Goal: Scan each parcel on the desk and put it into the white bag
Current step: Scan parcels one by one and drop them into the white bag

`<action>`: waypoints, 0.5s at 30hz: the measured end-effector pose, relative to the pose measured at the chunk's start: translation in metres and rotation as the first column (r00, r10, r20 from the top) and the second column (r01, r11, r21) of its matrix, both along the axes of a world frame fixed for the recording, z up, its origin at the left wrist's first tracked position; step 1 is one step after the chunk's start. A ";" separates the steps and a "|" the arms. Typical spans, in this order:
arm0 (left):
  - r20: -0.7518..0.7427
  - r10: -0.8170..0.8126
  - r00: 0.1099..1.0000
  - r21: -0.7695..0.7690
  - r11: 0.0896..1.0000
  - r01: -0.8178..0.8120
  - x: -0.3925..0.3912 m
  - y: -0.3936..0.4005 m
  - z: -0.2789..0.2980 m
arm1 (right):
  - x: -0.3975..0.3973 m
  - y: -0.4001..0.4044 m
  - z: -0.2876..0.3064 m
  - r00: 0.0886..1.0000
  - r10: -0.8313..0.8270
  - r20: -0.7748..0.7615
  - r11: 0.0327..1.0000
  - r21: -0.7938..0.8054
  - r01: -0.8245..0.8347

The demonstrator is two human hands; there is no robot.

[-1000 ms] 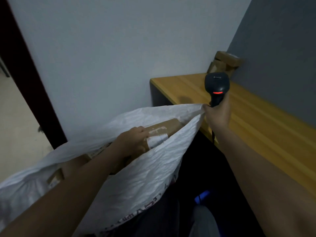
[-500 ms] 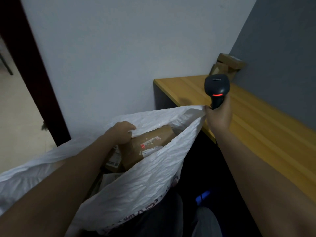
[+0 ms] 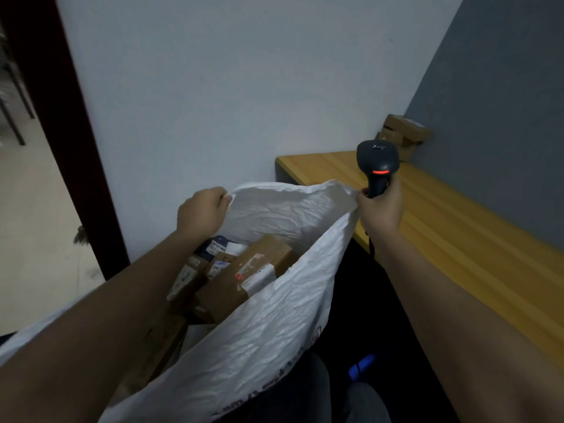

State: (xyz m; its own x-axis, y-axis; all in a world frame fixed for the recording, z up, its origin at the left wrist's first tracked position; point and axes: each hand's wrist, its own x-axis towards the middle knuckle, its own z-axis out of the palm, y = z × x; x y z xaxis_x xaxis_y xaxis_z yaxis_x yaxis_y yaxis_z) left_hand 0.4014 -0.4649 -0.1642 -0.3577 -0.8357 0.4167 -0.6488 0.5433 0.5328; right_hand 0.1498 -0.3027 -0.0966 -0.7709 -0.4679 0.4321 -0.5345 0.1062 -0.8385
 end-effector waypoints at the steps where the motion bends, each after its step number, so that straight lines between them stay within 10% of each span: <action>1: -0.026 0.010 1.000 -0.011 1.000 -0.010 -0.003 -0.008 0.011 | 0.001 -0.004 0.006 1.000 0.012 -0.001 1.000 -0.007 -0.012; 15: -0.116 0.174 0.978 -0.048 0.982 -0.180 -0.077 -0.131 0.120 | -0.036 -0.092 0.059 0.998 0.058 -0.025 0.991 -0.118 -0.060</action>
